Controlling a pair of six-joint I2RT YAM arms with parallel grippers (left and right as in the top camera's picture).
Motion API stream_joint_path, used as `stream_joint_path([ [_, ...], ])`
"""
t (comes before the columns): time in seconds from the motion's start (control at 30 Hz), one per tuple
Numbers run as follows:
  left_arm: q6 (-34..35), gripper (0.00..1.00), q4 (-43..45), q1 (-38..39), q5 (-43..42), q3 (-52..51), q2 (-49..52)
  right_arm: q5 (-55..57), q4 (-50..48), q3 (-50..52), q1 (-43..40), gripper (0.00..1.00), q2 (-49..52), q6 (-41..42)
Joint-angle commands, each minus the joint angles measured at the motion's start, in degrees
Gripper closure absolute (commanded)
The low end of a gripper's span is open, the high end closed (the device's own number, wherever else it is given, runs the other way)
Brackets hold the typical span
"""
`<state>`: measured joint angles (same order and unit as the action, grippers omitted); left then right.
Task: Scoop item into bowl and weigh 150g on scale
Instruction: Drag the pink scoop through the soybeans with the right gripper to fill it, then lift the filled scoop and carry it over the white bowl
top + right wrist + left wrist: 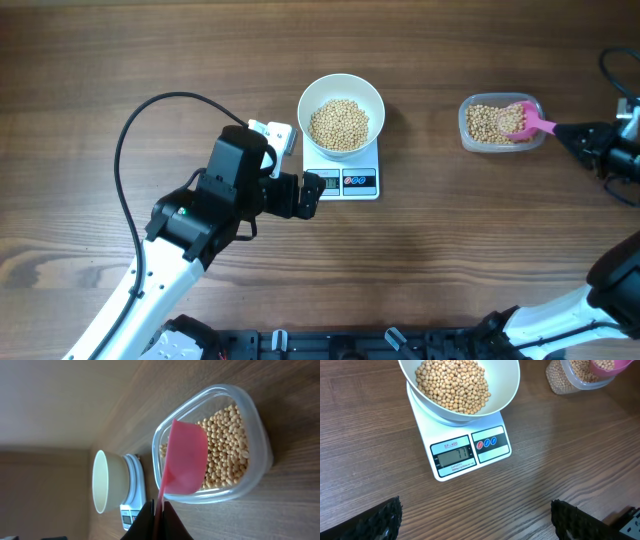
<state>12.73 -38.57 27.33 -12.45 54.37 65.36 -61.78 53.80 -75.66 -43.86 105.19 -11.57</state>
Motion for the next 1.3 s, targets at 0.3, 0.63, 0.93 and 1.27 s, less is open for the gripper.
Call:
stream_joint_path([
  [0.3, -0.31, 0.0, 0.17, 0.31, 0.09, 0.0, 0.33, -8.09, 1.88, 0.37, -1.77, 0.96, 1.36, -0.5],
  [0.63, -0.31, 0.0, 0.17, 0.31, 0.09, 0.0, 0.33, -19.15, 3.06, 0.37, -1.38, 0.96, 1.36, -0.44],
  [0.93, -0.31, 0.0, 0.17, 0.31, 0.09, 0.0, 0.33, -22.84, 3.91, 0.37, 2.93, 0.96, 1.36, 1.77],
  [1.27, -0.31, 0.0, 0.17, 0.31, 0.09, 0.0, 0.33, -23.52, 2.08, 0.37, 14.97, 0.96, 1.33, 7.74],
])
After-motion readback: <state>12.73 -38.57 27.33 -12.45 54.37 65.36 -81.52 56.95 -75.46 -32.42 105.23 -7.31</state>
